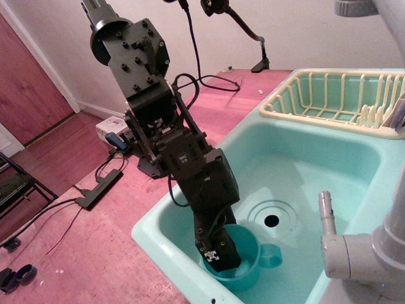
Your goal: Flip cup upright
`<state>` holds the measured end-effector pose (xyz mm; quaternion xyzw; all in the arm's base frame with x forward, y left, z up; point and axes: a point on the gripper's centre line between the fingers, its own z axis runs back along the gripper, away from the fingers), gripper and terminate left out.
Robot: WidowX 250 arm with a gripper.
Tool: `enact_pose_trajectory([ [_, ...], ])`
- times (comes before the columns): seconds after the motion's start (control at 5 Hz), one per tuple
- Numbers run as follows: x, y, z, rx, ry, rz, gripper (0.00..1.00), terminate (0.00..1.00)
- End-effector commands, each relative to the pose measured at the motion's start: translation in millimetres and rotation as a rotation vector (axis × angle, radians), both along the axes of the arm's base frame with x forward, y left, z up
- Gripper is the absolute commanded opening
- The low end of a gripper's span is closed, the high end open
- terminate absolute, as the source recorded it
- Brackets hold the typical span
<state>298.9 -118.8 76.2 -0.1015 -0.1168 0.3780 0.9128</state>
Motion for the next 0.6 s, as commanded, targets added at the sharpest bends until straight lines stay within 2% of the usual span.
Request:
enact_pose_trajectory([
  [0.0,4.4,-1.3,17.0,-0.017,-0.061,-0.008,1.00,0.00],
  [0.2,4.4,-1.3,17.0,-0.017,-0.061,-0.008,1.00,0.00],
  [0.4,4.4,-1.3,17.0,-0.017,-0.061,-0.008,1.00,1.00],
])
